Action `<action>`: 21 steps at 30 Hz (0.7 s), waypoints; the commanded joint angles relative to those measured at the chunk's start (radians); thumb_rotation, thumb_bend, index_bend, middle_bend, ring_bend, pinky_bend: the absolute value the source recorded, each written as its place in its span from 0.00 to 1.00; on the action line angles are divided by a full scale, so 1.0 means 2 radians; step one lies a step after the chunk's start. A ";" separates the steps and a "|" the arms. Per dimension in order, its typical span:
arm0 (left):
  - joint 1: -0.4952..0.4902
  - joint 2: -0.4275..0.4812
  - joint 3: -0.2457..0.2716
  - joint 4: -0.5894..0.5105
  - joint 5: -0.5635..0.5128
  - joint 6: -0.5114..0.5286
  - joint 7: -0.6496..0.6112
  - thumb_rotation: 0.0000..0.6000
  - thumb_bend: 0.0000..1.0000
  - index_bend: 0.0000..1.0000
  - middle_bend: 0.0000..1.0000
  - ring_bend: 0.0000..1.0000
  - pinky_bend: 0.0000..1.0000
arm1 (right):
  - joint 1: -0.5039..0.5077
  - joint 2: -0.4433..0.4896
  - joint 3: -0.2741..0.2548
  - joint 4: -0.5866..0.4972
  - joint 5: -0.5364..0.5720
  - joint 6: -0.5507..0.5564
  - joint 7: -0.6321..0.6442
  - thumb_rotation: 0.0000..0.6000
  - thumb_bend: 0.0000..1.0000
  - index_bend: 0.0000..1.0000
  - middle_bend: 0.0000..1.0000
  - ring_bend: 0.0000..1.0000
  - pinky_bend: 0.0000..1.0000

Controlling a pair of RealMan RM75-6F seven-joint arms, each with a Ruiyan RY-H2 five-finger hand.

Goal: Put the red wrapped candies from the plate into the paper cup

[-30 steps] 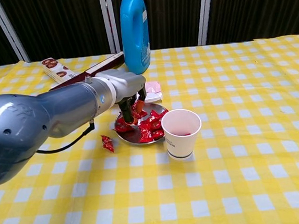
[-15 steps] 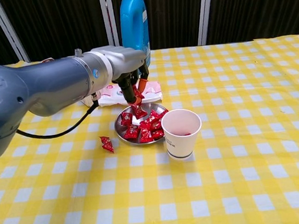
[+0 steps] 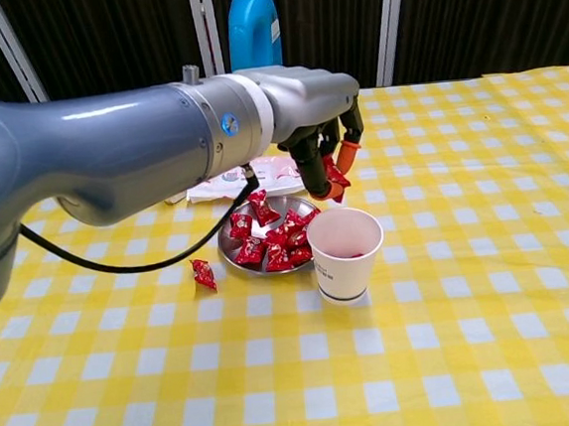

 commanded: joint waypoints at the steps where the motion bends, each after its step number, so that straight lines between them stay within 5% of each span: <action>1: -0.007 -0.007 0.002 -0.001 -0.010 0.000 0.009 1.00 0.43 0.58 0.64 0.87 0.92 | 0.000 0.000 0.000 0.000 0.000 0.000 0.001 1.00 0.36 0.00 0.00 0.00 0.00; 9: -0.027 -0.029 0.006 0.017 -0.044 0.003 0.029 1.00 0.40 0.54 0.62 0.87 0.92 | 0.000 0.002 -0.001 0.000 -0.003 0.000 0.005 1.00 0.36 0.00 0.00 0.00 0.00; 21: -0.028 -0.036 0.006 0.020 -0.020 0.005 0.008 1.00 0.30 0.44 0.54 0.87 0.92 | 0.000 0.001 -0.001 0.000 -0.005 0.001 0.005 1.00 0.36 0.00 0.00 0.00 0.00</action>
